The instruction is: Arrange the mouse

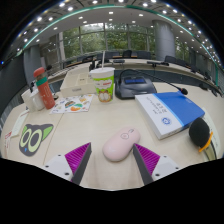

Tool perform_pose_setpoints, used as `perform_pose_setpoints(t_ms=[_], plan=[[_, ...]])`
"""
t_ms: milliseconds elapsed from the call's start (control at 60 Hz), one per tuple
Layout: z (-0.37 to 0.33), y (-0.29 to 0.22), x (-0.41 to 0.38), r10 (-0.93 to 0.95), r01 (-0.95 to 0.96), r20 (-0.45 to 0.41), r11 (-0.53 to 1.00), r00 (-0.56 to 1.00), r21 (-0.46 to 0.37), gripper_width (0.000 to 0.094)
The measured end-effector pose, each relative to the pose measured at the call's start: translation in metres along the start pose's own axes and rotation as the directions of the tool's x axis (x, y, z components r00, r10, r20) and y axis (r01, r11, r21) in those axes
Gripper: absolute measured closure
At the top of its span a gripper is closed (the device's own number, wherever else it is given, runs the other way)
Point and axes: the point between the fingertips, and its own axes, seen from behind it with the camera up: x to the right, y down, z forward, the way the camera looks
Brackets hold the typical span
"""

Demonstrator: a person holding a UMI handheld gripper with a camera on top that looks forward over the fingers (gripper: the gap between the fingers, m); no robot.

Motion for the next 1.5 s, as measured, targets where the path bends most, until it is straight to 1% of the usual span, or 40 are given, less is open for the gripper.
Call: perform_pose_setpoints(t_ms=[100,150,200,317,350,383,567,683,767,800,883,983,1050,1117,1150,1200,1317,1400,1500], plan=[[0.017,-0.012,0.000,0.004,-0.004,-0.003,1.000,1.000,0.003,0.0089],[0.025,-0.017,0.000,-0.002,0.002,-0.013,1.000,1.000,0.006,0.0114],[0.032,-0.022,0.003,-0.016,0.016,-0.036,1.000,0.999,0.007,0.0175],[0.045,-0.030,0.009,-0.066,0.068,-0.092,0.998,0.994,0.018,0.0368],[0.047,-0.031,0.006,-0.066,0.068,-0.083,0.997,0.994,0.021,0.0453],[0.048,-0.032,0.006,-0.062,0.064,-0.080,0.998,0.995,0.024,0.0457],[0.046,-0.032,0.008,-0.076,0.079,-0.104,0.997,0.992,0.022,0.0577],[0.044,-0.032,0.013,-0.060,0.062,-0.123,0.998,0.991,0.012,0.0596],[0.029,-0.043,0.016,-0.046,0.052,-0.163,0.998,0.986,0.033,0.0596],[0.019,-0.054,0.015,-0.032,0.043,-0.179,0.997,0.983,0.058,0.0597],[-0.013,-0.085,-0.001,-0.005,0.029,-0.184,0.992,0.983,0.126,0.0598],[-0.059,-0.126,-0.045,0.005,0.032,-0.172,0.977,0.985,0.212,0.0597],[-0.088,-0.146,-0.090,-0.005,0.046,-0.156,0.964,0.988,0.264,0.0596],[-0.106,-0.156,-0.134,-0.031,0.070,-0.141,0.956,0.990,0.285,0.0597],[-0.111,-0.151,-0.163,-0.037,0.075,-0.134,0.954,0.990,0.292,0.0597],[-0.110,-0.150,-0.200,-0.048,0.076,-0.107,0.958,0.993,0.276,0.0599],[-0.083,-0.109,-0.278,-0.060,0.069,-0.048,0.976,0.997,0.208,0.0598],[-0.052,-0.072,-0.310,-0.073,0.078,-0.042,0.986,0.996,0.148,0.0598],[-0.015,-0.034,-0.327,-0.085,0.087,-0.035,0.993,0.996,0.081,0.0597]])
